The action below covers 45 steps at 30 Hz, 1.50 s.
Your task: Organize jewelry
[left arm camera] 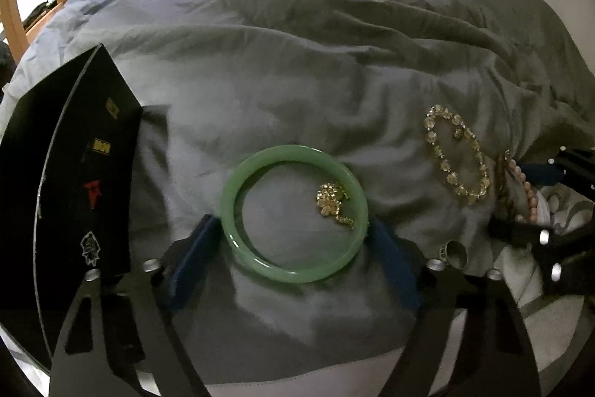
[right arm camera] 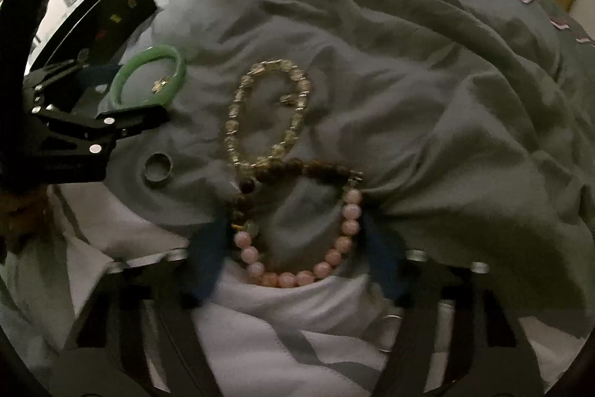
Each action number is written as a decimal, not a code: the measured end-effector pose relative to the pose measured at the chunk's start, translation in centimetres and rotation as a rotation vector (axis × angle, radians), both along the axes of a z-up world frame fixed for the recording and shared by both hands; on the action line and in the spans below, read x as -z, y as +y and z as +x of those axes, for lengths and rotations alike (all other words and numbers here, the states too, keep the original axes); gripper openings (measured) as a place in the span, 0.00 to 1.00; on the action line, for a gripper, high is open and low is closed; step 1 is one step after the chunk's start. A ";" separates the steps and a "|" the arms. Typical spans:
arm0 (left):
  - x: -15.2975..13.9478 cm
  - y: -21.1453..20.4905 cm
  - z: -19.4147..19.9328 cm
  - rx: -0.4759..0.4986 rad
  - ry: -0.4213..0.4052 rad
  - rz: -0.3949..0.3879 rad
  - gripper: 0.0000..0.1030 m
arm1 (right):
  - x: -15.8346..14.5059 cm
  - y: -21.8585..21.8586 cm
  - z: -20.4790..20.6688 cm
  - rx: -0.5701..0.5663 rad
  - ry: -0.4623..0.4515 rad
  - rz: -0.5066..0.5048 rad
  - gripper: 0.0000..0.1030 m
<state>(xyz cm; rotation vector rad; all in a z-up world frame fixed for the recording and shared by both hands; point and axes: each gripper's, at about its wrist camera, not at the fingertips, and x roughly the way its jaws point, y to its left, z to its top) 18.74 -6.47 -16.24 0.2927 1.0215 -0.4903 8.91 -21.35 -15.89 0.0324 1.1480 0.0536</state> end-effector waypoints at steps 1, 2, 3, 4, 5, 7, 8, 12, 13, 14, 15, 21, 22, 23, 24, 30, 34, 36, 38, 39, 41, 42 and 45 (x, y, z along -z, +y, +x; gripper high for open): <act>-0.1 0.1 0.1 -0.002 0.006 -0.010 0.71 | -0.2 -0.3 0.0 0.006 -0.006 0.002 0.37; -0.2 0.3 0.1 -0.003 0.008 -0.014 0.71 | -0.4 -0.5 -0.1 0.014 -0.013 0.008 0.33; -0.2 0.4 0.1 -0.005 0.009 -0.020 0.71 | -0.7 -0.8 -0.1 0.028 -0.021 0.020 0.25; -0.3 0.4 0.0 -0.005 0.008 -0.022 0.71 | -0.9 -1.1 -0.2 0.037 -0.025 0.030 0.20; -0.3 0.4 0.0 -0.005 0.007 -0.022 0.71 | -1.1 -1.4 -0.2 0.048 -0.030 0.048 0.20; -0.5 0.3 -0.1 -0.004 -0.003 -0.025 0.71 | -1.3 -1.5 -0.2 0.056 -0.034 0.063 0.18; -0.6 0.3 -0.1 -0.004 -0.007 -0.028 0.71 | -1.4 -1.6 -0.3 0.059 -0.037 0.067 0.17; -1.4 0.5 -0.3 0.002 -0.024 -0.051 0.71 | -2.1 -2.0 -0.5 0.067 -0.061 0.086 0.16; -1.6 0.5 -0.4 0.002 -0.029 -0.054 0.71 | -2.2 -2.1 -0.5 0.067 -0.069 0.090 0.16; -1.7 0.6 -0.5 0.002 -0.033 -0.056 0.71 | -2.4 -2.2 -0.6 0.068 -0.076 0.094 0.16; -1.8 0.6 -0.5 0.002 -0.036 -0.059 0.71 | -2.5 -2.3 -0.7 0.069 -0.086 0.098 0.16; -2.4 0.7 -0.6 0.000 -0.049 -0.073 0.71 | -3.6 -2.6 -0.7 0.084 -0.140 0.114 0.16; -2.6 0.7 -0.6 0.000 -0.052 -0.077 0.71 | -3.7 -2.6 -0.6 0.087 -0.145 0.118 0.16; -2.7 0.7 -0.6 0.001 -0.054 -0.080 0.71 | -3.7 -2.7 -0.6 0.092 -0.149 0.121 0.16; -2.8 0.8 -0.6 0.001 -0.058 -0.086 0.71 | -3.7 -2.8 -0.7 0.096 -0.153 0.122 0.16; -3.7 1.2 -0.9 0.004 -0.062 -0.123 0.45 | -3.8 -3.0 -0.8 0.101 -0.153 0.123 0.16; -3.2 1.1 -0.5 -0.007 -0.041 -0.109 0.43 | -3.6 -2.9 -0.7 0.099 -0.148 0.121 0.16; -2.7 1.2 -0.3 -0.014 -0.031 -0.095 0.43 | -3.5 -2.8 -0.6 0.097 -0.144 0.118 0.17; -2.4 1.1 -0.1 -0.016 -0.028 -0.091 0.43 | -3.4 -2.8 -0.6 0.098 -0.141 0.118 0.17; -2.4 0.9 0.1 -0.014 -0.032 -0.092 0.45 | -3.3 -2.7 -0.6 0.098 -0.137 0.114 0.17; -2.4 0.5 0.7 -0.017 -0.028 -0.112 0.53 | -3.1 -2.8 -0.4 0.101 -0.130 0.116 0.16; -2.5 0.4 1.1 -0.026 -0.030 -0.131 0.60 | -3.1 -2.7 -0.4 0.101 -0.127 0.116 0.17; -2.5 -0.6 2.2 -0.037 -0.031 -0.159 0.63 | -3.0 -2.7 -0.5 0.102 -0.126 0.112 0.17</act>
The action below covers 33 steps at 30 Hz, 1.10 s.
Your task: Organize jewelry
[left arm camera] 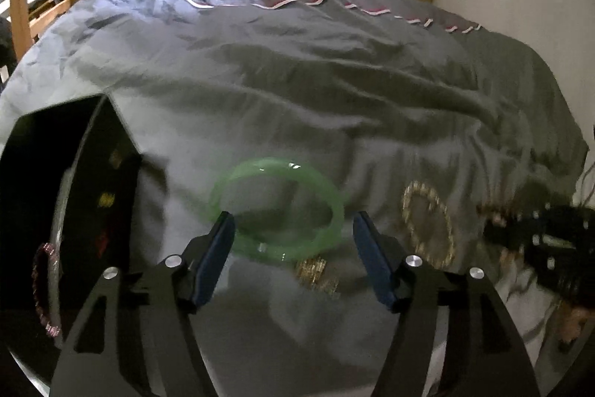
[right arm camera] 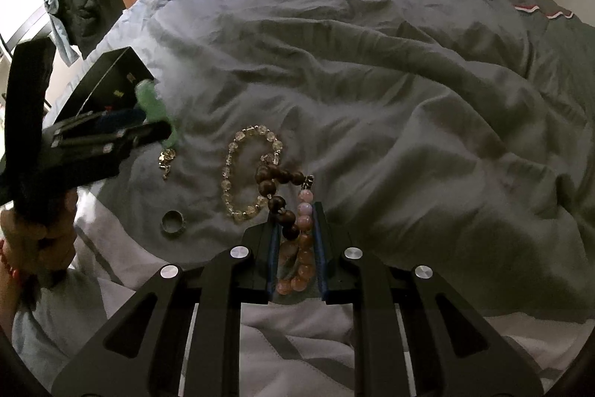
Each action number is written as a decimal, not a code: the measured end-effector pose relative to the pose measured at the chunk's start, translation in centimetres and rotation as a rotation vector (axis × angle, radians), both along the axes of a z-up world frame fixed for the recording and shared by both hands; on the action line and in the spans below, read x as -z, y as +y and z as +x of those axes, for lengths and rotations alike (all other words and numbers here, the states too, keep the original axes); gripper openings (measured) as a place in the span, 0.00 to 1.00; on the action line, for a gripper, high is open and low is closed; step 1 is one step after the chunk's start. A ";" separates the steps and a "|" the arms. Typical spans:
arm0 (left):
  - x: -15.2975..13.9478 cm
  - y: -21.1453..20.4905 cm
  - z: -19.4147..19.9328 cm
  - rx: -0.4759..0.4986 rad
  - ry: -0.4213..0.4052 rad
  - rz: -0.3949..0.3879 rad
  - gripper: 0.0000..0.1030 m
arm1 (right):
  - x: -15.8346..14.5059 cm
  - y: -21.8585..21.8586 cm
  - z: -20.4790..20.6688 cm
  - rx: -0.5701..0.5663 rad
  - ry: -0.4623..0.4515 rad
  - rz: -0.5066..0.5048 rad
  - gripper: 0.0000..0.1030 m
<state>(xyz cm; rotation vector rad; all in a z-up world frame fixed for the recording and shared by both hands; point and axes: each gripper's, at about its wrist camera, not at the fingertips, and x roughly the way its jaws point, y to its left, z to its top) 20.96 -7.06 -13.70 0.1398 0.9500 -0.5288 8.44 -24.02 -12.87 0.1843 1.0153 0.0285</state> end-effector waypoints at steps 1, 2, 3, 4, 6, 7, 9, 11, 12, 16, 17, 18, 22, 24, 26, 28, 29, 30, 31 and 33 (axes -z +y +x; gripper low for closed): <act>0.4 -0.5 0.4 -0.002 0.005 0.015 0.62 | 0.0 0.0 0.0 0.002 0.000 -0.001 0.17; 0.7 -0.8 0.6 0.000 0.013 0.021 0.54 | 0.0 -0.1 -0.1 0.005 0.000 0.000 0.17; 1.2 -1.1 0.8 0.011 0.032 0.024 0.42 | 0.0 -0.2 -0.1 0.011 0.001 0.001 0.16; 1.7 -1.4 0.9 0.022 0.049 0.030 0.38 | 0.1 -0.3 -0.1 0.013 0.001 0.002 0.17; 2.1 -1.7 0.6 0.035 0.047 0.049 0.32 | 0.1 -0.4 0.0 0.018 0.001 0.004 0.17; 2.1 -1.8 0.5 0.042 0.045 0.048 0.29 | 0.1 -0.4 0.1 0.018 0.001 0.004 0.17; 1.9 -1.8 0.4 0.055 0.055 0.035 0.18 | 0.1 -0.2 0.1 0.015 0.002 0.004 0.16; 1.9 -1.8 0.2 0.054 0.052 0.036 0.17 | 0.2 -0.1 0.0 0.011 0.004 -0.001 0.16; 1.9 -1.7 0.3 0.054 0.052 0.037 0.16 | 0.2 -0.1 0.0 0.011 0.005 0.000 0.16; 1.7 -1.9 0.0 0.067 0.047 0.038 0.13 | 0.2 -0.3 0.0 0.018 0.006 0.004 0.17; 1.7 -1.9 0.1 0.071 0.048 0.036 0.12 | 0.2 -0.3 0.0 0.020 0.006 0.005 0.17; 1.5 -2.0 0.1 0.074 0.045 0.031 0.11 | 0.2 -0.3 0.0 0.023 0.005 0.005 0.17; 0.6 -1.8 -0.1 0.077 0.035 0.006 0.08 | 0.3 -0.4 0.0 0.025 0.004 0.007 0.16; 0.1 -1.7 -0.2 0.076 0.029 -0.004 0.08 | 0.2 -0.4 0.0 0.025 0.002 0.007 0.17; -0.2 -1.6 -0.3 0.074 0.025 -0.012 0.07 | 0.1 -0.5 -0.1 0.027 -0.002 0.008 0.17; -0.6 -1.5 -0.3 0.071 0.022 -0.020 0.07 | 0.0 -0.7 -0.1 0.032 -0.007 0.011 0.17; -0.8 -1.5 -0.2 0.070 0.020 -0.023 0.07 | -0.1 -0.7 -0.1 0.034 -0.009 0.013 0.17; -1.0 -1.4 -0.3 0.069 0.016 -0.026 0.07 | -0.2 -0.9 -0.2 0.037 -0.012 0.013 0.17; -1.2 -1.2 -0.3 0.069 0.014 -0.029 0.07 | -0.2 -0.9 -0.2 0.040 -0.014 0.014 0.17; -1.6 -0.8 -0.6 0.069 0.009 -0.036 0.07 | -0.2 -1.0 -0.2 0.042 -0.013 0.015 0.17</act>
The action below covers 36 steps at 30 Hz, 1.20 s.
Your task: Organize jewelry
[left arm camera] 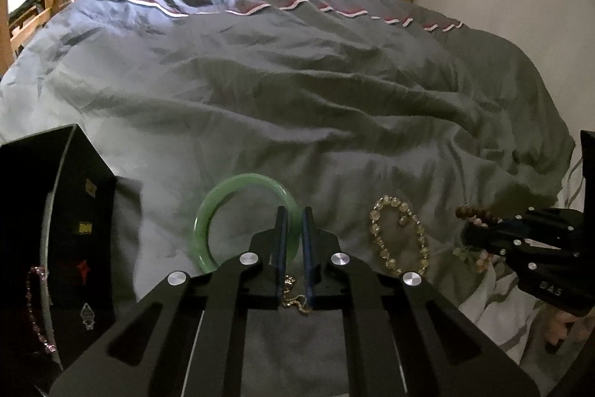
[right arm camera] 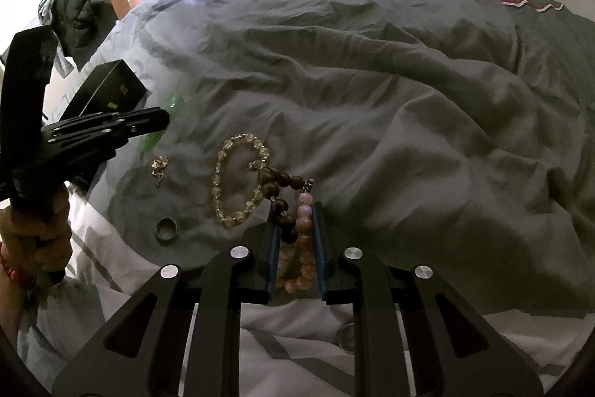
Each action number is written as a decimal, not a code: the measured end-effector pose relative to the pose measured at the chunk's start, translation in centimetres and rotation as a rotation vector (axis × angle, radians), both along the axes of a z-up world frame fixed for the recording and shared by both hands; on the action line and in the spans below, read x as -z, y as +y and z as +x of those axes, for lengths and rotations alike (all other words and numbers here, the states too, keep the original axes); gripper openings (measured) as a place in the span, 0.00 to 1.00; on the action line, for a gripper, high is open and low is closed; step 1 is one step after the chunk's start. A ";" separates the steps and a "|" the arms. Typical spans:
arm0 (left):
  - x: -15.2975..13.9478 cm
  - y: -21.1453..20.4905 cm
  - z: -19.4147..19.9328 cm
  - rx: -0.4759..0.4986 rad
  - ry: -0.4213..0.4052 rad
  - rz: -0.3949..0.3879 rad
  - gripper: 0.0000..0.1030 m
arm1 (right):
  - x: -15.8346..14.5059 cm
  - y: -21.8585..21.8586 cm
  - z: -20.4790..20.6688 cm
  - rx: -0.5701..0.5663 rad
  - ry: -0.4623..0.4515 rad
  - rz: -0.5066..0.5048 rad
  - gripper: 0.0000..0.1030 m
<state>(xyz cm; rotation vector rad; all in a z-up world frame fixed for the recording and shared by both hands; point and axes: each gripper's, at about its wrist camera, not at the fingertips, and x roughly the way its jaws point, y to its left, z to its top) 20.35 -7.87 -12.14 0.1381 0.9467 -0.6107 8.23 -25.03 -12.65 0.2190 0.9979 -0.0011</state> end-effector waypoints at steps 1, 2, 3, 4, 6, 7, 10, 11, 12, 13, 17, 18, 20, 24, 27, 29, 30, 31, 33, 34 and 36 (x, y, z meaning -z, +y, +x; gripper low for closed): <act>-0.1 0.0 0.0 -0.002 -0.002 -0.001 0.07 | 0.0 0.0 0.0 0.001 0.001 0.000 0.17; -0.3 0.1 0.0 -0.003 -0.001 -0.006 0.07 | 0.0 0.0 0.0 0.000 0.002 0.000 0.17; -0.4 0.1 0.0 -0.001 -0.002 -0.010 0.07 | 0.0 0.1 0.0 -0.001 0.003 0.000 0.17; -0.6 0.2 0.0 -0.001 -0.004 -0.013 0.07 | 0.0 0.1 0.1 -0.002 0.003 -0.001 0.17; -1.1 0.2 -0.1 0.001 -0.012 -0.018 0.07 | 0.0 0.1 0.1 -0.002 0.003 -0.001 0.17; -1.3 0.1 -0.1 0.003 -0.016 -0.021 0.07 | 0.0 0.1 0.1 -0.002 0.002 0.000 0.17; -2.0 0.1 -0.4 0.008 -0.028 -0.029 0.07 | 0.0 0.1 0.2 0.000 0.005 0.001 0.17; -2.1 0.1 -0.5 0.009 -0.032 -0.029 0.07 | 0.0 0.1 0.2 0.001 0.005 0.001 0.17; -2.3 0.1 -0.6 0.010 -0.037 -0.031 0.07 | 0.0 0.1 0.2 0.000 0.005 0.001 0.17; -2.4 0.1 -0.7 0.011 -0.039 -0.034 0.07 | 0.1 0.1 0.2 -0.001 0.006 0.000 0.17; -2.8 0.2 -0.9 0.013 -0.048 -0.036 0.06 | 0.1 0.2 0.3 -0.007 0.007 -0.002 0.17; -2.9 0.3 -1.0 0.014 -0.052 -0.039 0.06 | 0.1 0.2 0.3 -0.007 0.008 -0.001 0.17; -3.3 0.4 -1.1 0.017 -0.055 -0.050 0.06 | 0.1 0.2 0.3 -0.006 0.008 0.000 0.17; -3.5 0.3 -1.2 0.021 -0.063 -0.042 0.06 | 0.2 0.2 0.3 -0.002 0.006 0.000 0.17; -2.9 0.2 -1.0 0.021 -0.054 -0.025 0.06 | 0.3 0.2 0.3 -0.001 0.008 0.000 0.17; -2.4 0.0 -1.0 0.031 -0.053 -0.001 0.08 | 0.3 0.3 0.3 -0.002 0.010 0.000 0.17; -2.1 -0.2 -1.0 0.033 -0.054 0.021 0.23 | 0.3 0.3 0.3 -0.001 0.010 0.000 0.17; -1.7 -0.5 -1.1 0.031 -0.061 0.041 0.35 | 0.3 0.3 0.3 -0.001 0.012 0.001 0.17; -1.0 -1.0 -1.2 0.035 -0.081 0.065 0.60 | 0.4 0.3 0.3 -0.001 0.015 0.000 0.17; -0.5 -1.4 -1.2 0.050 -0.077 0.083 0.60 | 0.4 0.2 0.3 -0.001 0.016 0.000 0.17; 0.6 -2.1 -1.2 0.057 -0.075 0.129 0.60 | 0.5 0.3 0.3 -0.001 0.018 -0.001 0.17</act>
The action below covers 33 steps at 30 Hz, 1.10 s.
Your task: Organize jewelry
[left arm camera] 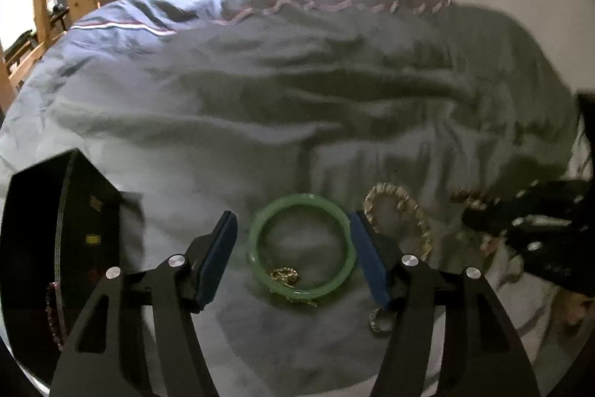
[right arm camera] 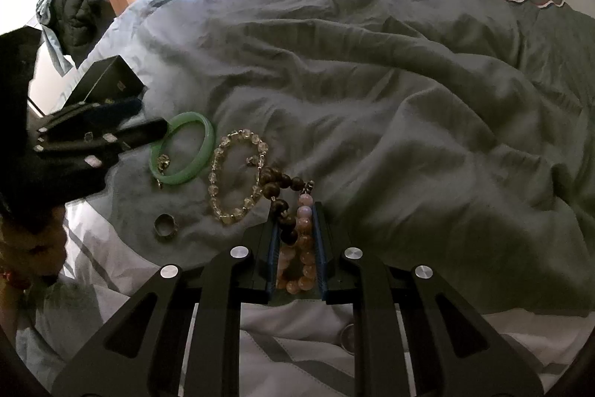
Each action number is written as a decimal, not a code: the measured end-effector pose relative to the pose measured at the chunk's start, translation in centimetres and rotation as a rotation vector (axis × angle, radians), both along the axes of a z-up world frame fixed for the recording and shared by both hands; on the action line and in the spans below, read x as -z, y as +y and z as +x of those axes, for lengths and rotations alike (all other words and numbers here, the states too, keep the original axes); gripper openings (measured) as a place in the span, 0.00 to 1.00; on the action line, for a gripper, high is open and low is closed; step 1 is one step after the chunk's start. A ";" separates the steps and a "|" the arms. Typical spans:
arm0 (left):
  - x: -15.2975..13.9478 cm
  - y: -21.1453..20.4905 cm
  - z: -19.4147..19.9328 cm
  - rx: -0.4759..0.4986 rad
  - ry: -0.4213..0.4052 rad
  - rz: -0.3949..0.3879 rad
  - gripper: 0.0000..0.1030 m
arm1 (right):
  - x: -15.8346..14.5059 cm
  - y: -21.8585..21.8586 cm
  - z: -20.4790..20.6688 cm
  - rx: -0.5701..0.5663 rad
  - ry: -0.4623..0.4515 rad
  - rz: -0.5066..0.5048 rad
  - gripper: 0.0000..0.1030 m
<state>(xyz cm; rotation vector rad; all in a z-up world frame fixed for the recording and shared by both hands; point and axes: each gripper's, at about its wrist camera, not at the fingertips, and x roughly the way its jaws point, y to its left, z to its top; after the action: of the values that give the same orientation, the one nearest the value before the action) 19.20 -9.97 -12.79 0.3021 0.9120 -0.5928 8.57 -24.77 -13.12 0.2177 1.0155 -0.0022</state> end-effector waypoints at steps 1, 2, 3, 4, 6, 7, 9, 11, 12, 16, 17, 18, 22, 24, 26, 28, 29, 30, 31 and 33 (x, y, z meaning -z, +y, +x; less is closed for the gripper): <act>0.7 -0.3 0.1 -0.007 -0.005 0.028 0.60 | 0.0 0.0 0.0 0.000 0.000 0.000 0.17; 1.2 -0.4 0.2 -0.012 -0.003 0.046 0.60 | 0.0 0.0 0.0 0.000 0.001 0.000 0.17; 2.0 -0.4 0.4 -0.023 0.006 0.067 0.60 | 0.0 0.0 0.0 0.000 0.001 -0.001 0.17; 2.7 -0.4 0.8 -0.031 0.023 0.077 0.60 | 0.0 0.0 0.0 0.000 0.001 -0.001 0.17; 3.3 0.0 1.3 -0.043 0.049 0.067 0.49 | 0.1 0.0 0.0 -0.002 0.001 -0.001 0.17; 3.3 0.2 1.6 -0.053 0.057 0.054 0.42 | 0.1 0.1 0.0 -0.002 0.001 -0.001 0.17; 3.0 1.1 2.4 -0.074 0.100 0.005 0.14 | 0.1 0.1 0.0 -0.002 0.000 -0.001 0.17; 2.7 2.0 2.9 -0.083 0.139 -0.053 0.08 | 0.1 0.1 0.0 -0.002 0.000 -0.001 0.17; 2.5 2.2 3.0 -0.086 0.142 -0.065 0.08 | 0.1 0.1 0.0 -0.002 0.000 -0.001 0.17; 1.7 2.1 2.6 -0.075 0.123 -0.087 0.08 | -0.1 0.2 -0.2 -0.004 -0.013 0.009 0.17; 1.4 2.0 2.4 -0.069 0.116 -0.089 0.08 | -0.2 0.1 -0.3 -0.004 -0.020 0.015 0.17; 1.1 1.9 2.2 -0.064 0.105 -0.090 0.08 | -0.3 0.1 -0.4 -0.005 -0.030 0.025 0.17; -0.4 1.9 1.7 -0.055 0.077 -0.113 0.09 | -1.0 0.1 -0.7 -0.018 -0.066 0.037 0.17; -1.2 2.1 1.5 -0.058 0.066 -0.127 0.09 | -1.3 0.1 -0.7 -0.024 -0.082 0.049 0.17; -1.8 2.4 1.7 -0.064 0.056 -0.141 0.09 | -1.5 0.0 -0.8 -0.028 -0.098 0.059 0.17; -2.3 2.7 1.8 -0.072 0.049 -0.151 0.09 | -1.7 0.0 -0.9 -0.036 -0.110 0.081 0.17; -2.5 2.9 1.8 -0.075 0.049 -0.156 0.09 | -1.7 -0.1 -0.9 -0.036 -0.114 0.111 0.17; -2.7 3.0 1.7 -0.078 0.048 -0.161 0.09 | -1.7 -0.5 -0.9 -0.030 -0.116 0.165 0.17; -2.8 3.1 1.8 -0.080 0.045 -0.160 0.09 | -1.6 -0.8 -0.9 -0.024 -0.117 0.212 0.17; -2.8 3.3 1.6 -0.084 0.046 -0.162 0.10 | -1.4 -1.5 -0.9 -0.015 -0.114 0.295 0.17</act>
<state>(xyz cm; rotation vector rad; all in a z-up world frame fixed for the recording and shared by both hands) 20.85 -6.72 -10.00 0.1048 0.9108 -0.5944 7.62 -26.23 -11.74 0.4742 0.9016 0.1724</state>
